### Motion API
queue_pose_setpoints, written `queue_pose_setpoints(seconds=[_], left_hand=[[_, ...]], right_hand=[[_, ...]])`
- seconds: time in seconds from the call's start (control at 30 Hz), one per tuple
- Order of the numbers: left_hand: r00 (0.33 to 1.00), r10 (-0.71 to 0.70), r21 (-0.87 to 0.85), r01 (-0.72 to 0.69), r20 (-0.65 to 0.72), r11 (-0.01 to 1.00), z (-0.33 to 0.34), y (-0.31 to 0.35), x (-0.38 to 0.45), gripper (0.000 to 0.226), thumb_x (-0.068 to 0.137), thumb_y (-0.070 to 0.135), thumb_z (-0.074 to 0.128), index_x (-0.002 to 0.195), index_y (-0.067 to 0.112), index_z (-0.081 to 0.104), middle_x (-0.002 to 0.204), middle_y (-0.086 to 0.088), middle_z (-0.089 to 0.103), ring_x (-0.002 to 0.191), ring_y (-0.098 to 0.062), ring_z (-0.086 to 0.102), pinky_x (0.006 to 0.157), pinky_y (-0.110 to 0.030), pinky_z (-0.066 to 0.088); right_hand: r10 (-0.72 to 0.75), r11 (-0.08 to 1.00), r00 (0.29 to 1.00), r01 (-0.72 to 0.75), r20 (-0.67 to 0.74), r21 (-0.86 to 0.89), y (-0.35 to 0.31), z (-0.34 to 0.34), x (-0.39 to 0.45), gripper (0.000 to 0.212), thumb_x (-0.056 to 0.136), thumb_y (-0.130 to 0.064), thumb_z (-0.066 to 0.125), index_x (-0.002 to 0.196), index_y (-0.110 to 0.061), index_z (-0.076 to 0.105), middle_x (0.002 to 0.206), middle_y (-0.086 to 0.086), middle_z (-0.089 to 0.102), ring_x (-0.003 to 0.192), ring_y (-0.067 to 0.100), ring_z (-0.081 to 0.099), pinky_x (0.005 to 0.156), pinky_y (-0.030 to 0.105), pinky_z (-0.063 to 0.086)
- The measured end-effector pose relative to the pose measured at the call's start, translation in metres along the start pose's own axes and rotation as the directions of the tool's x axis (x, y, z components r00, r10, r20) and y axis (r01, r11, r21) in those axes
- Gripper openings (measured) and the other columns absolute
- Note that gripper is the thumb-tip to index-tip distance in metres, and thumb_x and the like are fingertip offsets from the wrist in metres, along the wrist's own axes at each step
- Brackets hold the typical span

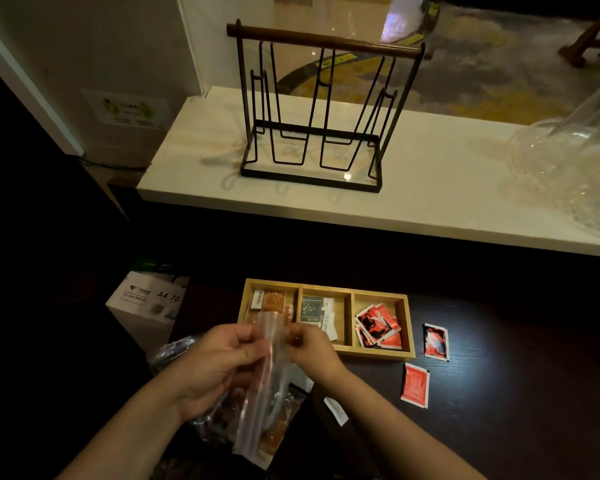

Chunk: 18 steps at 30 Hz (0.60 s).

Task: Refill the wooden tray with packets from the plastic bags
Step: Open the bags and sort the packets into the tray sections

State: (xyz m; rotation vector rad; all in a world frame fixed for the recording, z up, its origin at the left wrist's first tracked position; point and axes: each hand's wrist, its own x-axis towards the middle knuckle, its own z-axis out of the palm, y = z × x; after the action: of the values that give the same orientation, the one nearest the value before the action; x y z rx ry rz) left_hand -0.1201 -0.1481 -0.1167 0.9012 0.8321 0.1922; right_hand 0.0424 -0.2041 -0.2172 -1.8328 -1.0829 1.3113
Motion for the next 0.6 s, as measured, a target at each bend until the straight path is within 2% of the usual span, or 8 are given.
queue_pose_setpoints(seconds=[0.07, 0.17, 0.23, 0.3, 0.37, 0.43, 0.53, 0.6], left_hand=[[0.999, 0.000, 0.026, 0.001, -0.033, 1.000, 0.013, -0.004, 0.003, 0.036, 0.073, 0.016, 0.067, 0.098, -0.009, 0.062, 0.074, -0.010, 0.066, 0.063, -0.018, 0.062, 0.053, -0.025, 0.053], [0.988, 0.034, 0.044, -0.027, -0.152, 0.999, 0.025, -0.014, 0.010, 0.038, 0.075, 0.022, 0.062, 0.097, -0.008, 0.061, 0.066, -0.003, 0.060, 0.057, -0.012, 0.058, 0.052, -0.024, 0.051], [0.968, 0.055, 0.028, -0.050, -0.244, 0.998, 0.028, -0.018, 0.014, 0.025, 0.077, 0.024, 0.062, 0.091, 0.004, 0.067, 0.067, -0.002, 0.060, 0.057, -0.011, 0.058, 0.049, -0.023, 0.050], [0.953, 0.073, 0.023, -0.070, -0.293, 0.997, 0.030, -0.021, 0.019, 0.023, 0.080, 0.025, 0.061, 0.091, 0.007, 0.067, 0.074, -0.008, 0.062, 0.063, -0.018, 0.060, 0.048, -0.024, 0.051], [0.943, 0.100, 0.074, -0.080, -0.319, 0.994, 0.032, -0.024, 0.024, 0.020, 0.087, 0.023, 0.056, 0.093, 0.007, 0.065, 0.086, -0.013, 0.063, 0.073, -0.023, 0.061, 0.051, -0.024, 0.051], [0.930, 0.129, 0.157, -0.079, -0.345, 0.985, 0.033, -0.027, 0.029, 0.018, 0.093, 0.019, 0.050, 0.094, 0.009, 0.064, 0.091, -0.010, 0.065, 0.081, -0.022, 0.063, 0.053, -0.021, 0.050], [0.910, 0.172, 0.189, -0.106, -0.378, 0.976, 0.035, -0.027, 0.037, 0.016, 0.094, 0.015, 0.049, 0.090, 0.013, 0.064, 0.082, -0.005, 0.067, 0.076, -0.017, 0.065, 0.049, -0.016, 0.046], [0.903, 0.171, 0.175, -0.108, -0.394, 0.979, 0.036, -0.026, 0.041, 0.015, 0.093, 0.015, 0.050, 0.089, 0.013, 0.064, 0.082, -0.005, 0.066, 0.073, -0.015, 0.064, 0.046, -0.015, 0.046]], right_hand=[[-0.104, 0.982, 0.994, 0.105, 0.015, -0.157, -0.010, 0.002, -0.005, 0.015, 0.087, -0.012, 0.063, 0.101, -0.012, 0.067, 0.087, -0.016, 0.062, 0.078, -0.006, 0.055, 0.074, 0.009, 0.047], [-0.220, 0.956, 0.969, 0.192, -0.111, -0.220, -0.024, -0.002, -0.015, 0.010, 0.087, -0.012, 0.062, 0.095, -0.018, 0.063, 0.090, -0.009, 0.063, 0.078, -0.002, 0.055, 0.073, 0.012, 0.046], [-0.218, 0.972, 0.945, 0.188, -0.242, -0.141, -0.032, -0.009, -0.024, 0.012, 0.088, -0.011, 0.061, 0.087, -0.022, 0.057, 0.081, -0.009, 0.057, 0.073, 0.003, 0.057, 0.068, 0.015, 0.049], [-0.215, 0.975, 0.930, 0.222, -0.297, -0.010, -0.042, -0.018, -0.038, 0.011, 0.089, -0.013, 0.062, 0.086, -0.022, 0.056, 0.078, -0.005, 0.058, 0.072, 0.012, 0.061, 0.067, 0.028, 0.056], [-0.269, 0.959, 0.929, 0.282, -0.253, 0.016, -0.051, -0.023, -0.053, 0.009, 0.087, -0.016, 0.064, 0.088, -0.022, 0.058, 0.081, -0.004, 0.060, 0.075, 0.015, 0.062, 0.068, 0.034, 0.057], [-0.314, 0.949, 0.933, 0.310, -0.176, -0.049, -0.058, -0.021, -0.063, 0.014, 0.083, -0.019, 0.068, 0.091, -0.024, 0.057, 0.087, -0.007, 0.060, 0.082, 0.012, 0.060, 0.073, 0.029, 0.056], [-0.302, 0.949, 0.938, 0.279, -0.168, -0.146, -0.057, -0.016, -0.063, 0.031, 0.076, -0.018, 0.075, 0.096, -0.026, 0.053, 0.094, -0.007, 0.056, 0.085, 0.011, 0.058, 0.076, 0.025, 0.055], [-0.291, 0.948, 0.939, 0.258, -0.181, -0.185, -0.054, -0.013, -0.059, 0.031, 0.079, -0.016, 0.072, 0.098, -0.027, 0.050, 0.094, -0.008, 0.055, 0.087, 0.009, 0.058, 0.077, 0.024, 0.055]])
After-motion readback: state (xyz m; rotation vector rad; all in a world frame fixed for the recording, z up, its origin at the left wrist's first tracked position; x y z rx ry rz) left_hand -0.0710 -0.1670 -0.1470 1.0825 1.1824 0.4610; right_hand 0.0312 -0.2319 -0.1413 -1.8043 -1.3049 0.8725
